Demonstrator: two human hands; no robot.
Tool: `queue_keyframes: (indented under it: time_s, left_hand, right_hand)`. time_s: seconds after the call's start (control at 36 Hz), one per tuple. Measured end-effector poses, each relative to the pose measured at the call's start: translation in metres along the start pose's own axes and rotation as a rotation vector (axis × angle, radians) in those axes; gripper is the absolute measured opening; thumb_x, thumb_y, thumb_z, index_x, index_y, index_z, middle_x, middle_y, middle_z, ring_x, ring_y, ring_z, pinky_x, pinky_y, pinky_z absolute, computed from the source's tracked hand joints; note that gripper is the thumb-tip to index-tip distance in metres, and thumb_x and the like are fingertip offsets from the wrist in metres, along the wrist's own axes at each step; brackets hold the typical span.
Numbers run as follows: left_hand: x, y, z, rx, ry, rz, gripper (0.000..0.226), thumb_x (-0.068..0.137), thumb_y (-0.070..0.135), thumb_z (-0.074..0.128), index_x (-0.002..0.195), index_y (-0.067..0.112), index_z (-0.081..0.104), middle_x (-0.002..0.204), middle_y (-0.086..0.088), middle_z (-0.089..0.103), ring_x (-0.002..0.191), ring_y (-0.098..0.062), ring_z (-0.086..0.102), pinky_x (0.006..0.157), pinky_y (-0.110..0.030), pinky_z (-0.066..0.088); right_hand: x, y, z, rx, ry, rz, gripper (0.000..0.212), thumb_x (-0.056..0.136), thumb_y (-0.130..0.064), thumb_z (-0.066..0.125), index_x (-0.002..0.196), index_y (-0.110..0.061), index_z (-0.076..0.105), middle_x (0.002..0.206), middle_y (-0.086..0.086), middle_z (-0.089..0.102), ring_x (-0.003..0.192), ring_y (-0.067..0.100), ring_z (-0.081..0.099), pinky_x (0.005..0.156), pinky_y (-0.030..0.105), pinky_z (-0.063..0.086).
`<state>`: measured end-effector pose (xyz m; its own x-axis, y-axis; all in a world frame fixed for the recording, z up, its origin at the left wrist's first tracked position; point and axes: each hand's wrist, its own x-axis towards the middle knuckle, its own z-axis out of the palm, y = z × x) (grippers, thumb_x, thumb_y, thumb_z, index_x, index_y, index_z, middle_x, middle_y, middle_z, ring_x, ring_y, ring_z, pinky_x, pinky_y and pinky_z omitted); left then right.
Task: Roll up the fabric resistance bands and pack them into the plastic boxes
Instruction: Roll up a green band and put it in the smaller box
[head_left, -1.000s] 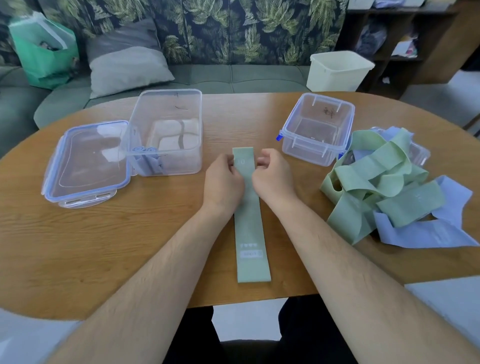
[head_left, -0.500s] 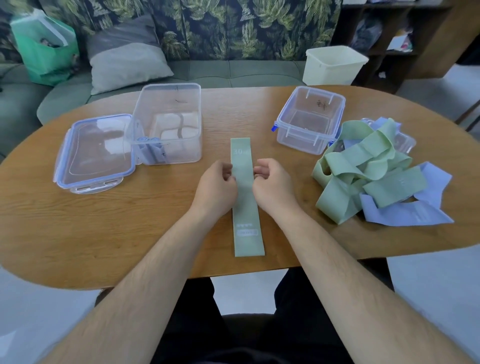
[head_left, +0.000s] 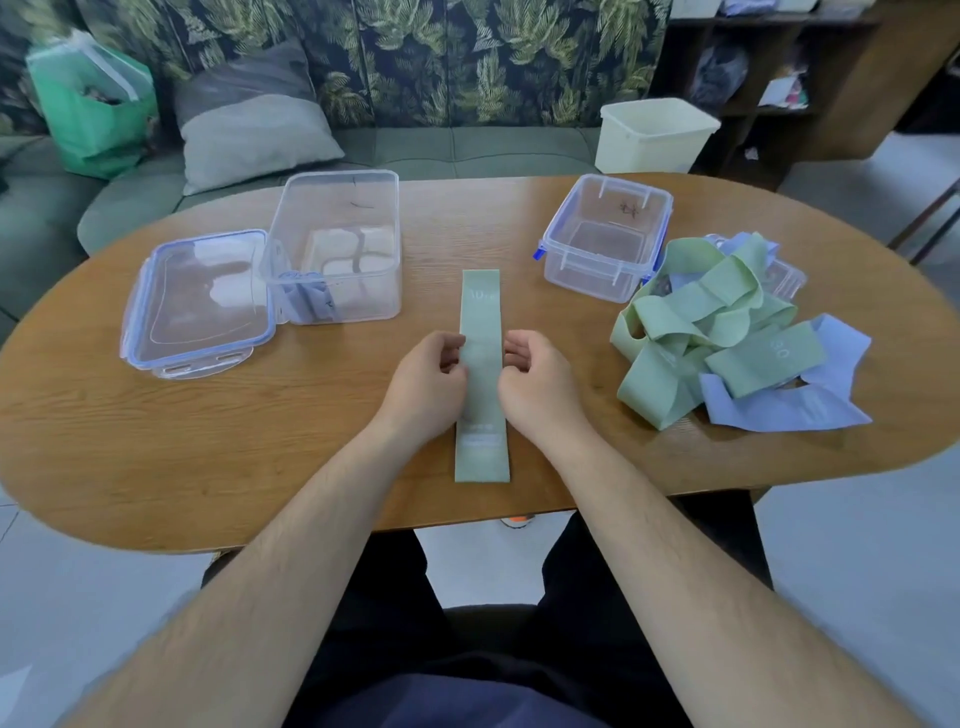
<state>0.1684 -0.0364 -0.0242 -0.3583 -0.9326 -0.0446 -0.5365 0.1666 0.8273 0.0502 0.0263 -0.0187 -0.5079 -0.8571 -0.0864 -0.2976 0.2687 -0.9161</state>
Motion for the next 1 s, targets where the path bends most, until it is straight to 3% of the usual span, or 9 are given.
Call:
queue_keyframes:
  time_s: [0.08, 0.17, 0.22, 0.31, 0.47, 0.58, 0.69, 0.89, 1.0]
  left_hand:
    - [-0.005, -0.002, 0.000, 0.004, 0.014, -0.003, 0.035, 0.097, 0.012, 0.054, 0.132, 0.013, 0.059, 0.122, 0.002, 0.065, 0.114, -0.009, 0.058, 0.090, -0.018, 0.039]
    - [-0.014, -0.002, 0.002, -0.001, -0.022, 0.017, 0.037, 0.097, 0.008, 0.053, 0.134, 0.010, 0.058, 0.128, 0.000, 0.063, 0.113, -0.006, 0.054, 0.091, -0.012, 0.037]
    - [-0.017, -0.002, 0.002, -0.008, -0.036, 0.026, 0.038, 0.098, 0.007, 0.053, 0.136, 0.010, 0.057, 0.130, 0.001, 0.061, 0.113, -0.004, 0.053, 0.090, -0.009, 0.036]
    - [-0.020, -0.003, -0.001, -0.022, -0.021, 0.015, 0.036, 0.098, 0.008, 0.054, 0.133, 0.012, 0.058, 0.121, 0.003, 0.062, 0.109, -0.005, 0.055, 0.077, 0.003, 0.036]
    - [-0.039, -0.009, -0.001, -0.059, -0.040, 0.013, 0.033, 0.098, 0.005, 0.055, 0.129, 0.011, 0.060, 0.123, 0.007, 0.062, 0.111, -0.002, 0.056, 0.077, 0.007, 0.036]
    - [-0.054, -0.014, -0.003, -0.027, -0.032, 0.029, 0.031, 0.098, 0.007, 0.056, 0.127, 0.015, 0.061, 0.121, 0.007, 0.062, 0.114, -0.004, 0.057, 0.077, 0.008, 0.035]
    - [-0.067, -0.014, -0.003, -0.038, -0.030, 0.027, 0.032, 0.098, 0.006, 0.056, 0.129, 0.013, 0.061, 0.127, 0.004, 0.062, 0.114, -0.004, 0.056, 0.079, 0.008, 0.034]
    - [-0.090, -0.018, -0.005, -0.079, -0.038, 0.006, 0.032, 0.098, 0.009, 0.057, 0.129, 0.017, 0.061, 0.128, 0.008, 0.062, 0.116, 0.000, 0.056, 0.081, 0.007, 0.036]
    - [-0.092, -0.019, -0.007, -0.115, -0.047, 0.010, 0.032, 0.098, 0.005, 0.058, 0.129, 0.014, 0.062, 0.133, 0.011, 0.060, 0.120, 0.000, 0.055, 0.086, 0.005, 0.037]
  right_hand:
    - [-0.005, 0.000, -0.003, -0.030, 0.057, 0.001, 0.042, 0.095, -0.003, 0.045, 0.133, -0.017, 0.055, 0.117, -0.007, 0.058, 0.102, 0.004, 0.054, 0.064, 0.001, 0.037]
    - [-0.010, 0.003, -0.001, -0.029, -0.007, -0.010, 0.044, 0.094, -0.001, 0.045, 0.133, -0.017, 0.056, 0.118, -0.008, 0.061, 0.111, 0.007, 0.058, 0.072, 0.003, 0.040]
    - [-0.014, 0.004, -0.001, -0.017, -0.001, -0.007, 0.043, 0.092, 0.000, 0.046, 0.130, -0.017, 0.058, 0.112, -0.012, 0.062, 0.104, 0.002, 0.059, 0.072, 0.003, 0.042]
    - [-0.019, 0.005, -0.002, -0.001, 0.098, -0.016, 0.036, 0.090, 0.001, 0.046, 0.119, -0.014, 0.061, 0.095, -0.019, 0.058, 0.088, -0.007, 0.056, 0.066, -0.004, 0.039]
    - [-0.031, 0.012, -0.003, -0.035, 0.015, -0.029, 0.036, 0.091, -0.003, 0.046, 0.118, -0.020, 0.062, 0.109, -0.011, 0.066, 0.099, 0.001, 0.061, 0.083, 0.011, 0.046]
    - [-0.046, 0.015, -0.009, -0.050, 0.074, -0.015, 0.034, 0.090, -0.003, 0.046, 0.114, -0.022, 0.062, 0.108, -0.010, 0.066, 0.094, -0.005, 0.059, 0.072, 0.001, 0.042]
    - [-0.059, 0.014, -0.009, -0.075, -0.027, -0.011, 0.036, 0.091, -0.007, 0.047, 0.119, -0.022, 0.063, 0.113, -0.012, 0.066, 0.102, 0.000, 0.062, 0.084, 0.011, 0.046]
    - [-0.082, 0.017, -0.015, -0.085, -0.089, -0.019, 0.037, 0.092, -0.008, 0.050, 0.124, -0.024, 0.061, 0.114, -0.013, 0.065, 0.105, 0.000, 0.061, 0.091, 0.021, 0.052]
    - [-0.088, 0.022, -0.018, -0.085, -0.132, -0.032, 0.040, 0.093, -0.008, 0.052, 0.127, -0.026, 0.060, 0.116, -0.013, 0.064, 0.109, -0.002, 0.059, 0.091, 0.020, 0.051]
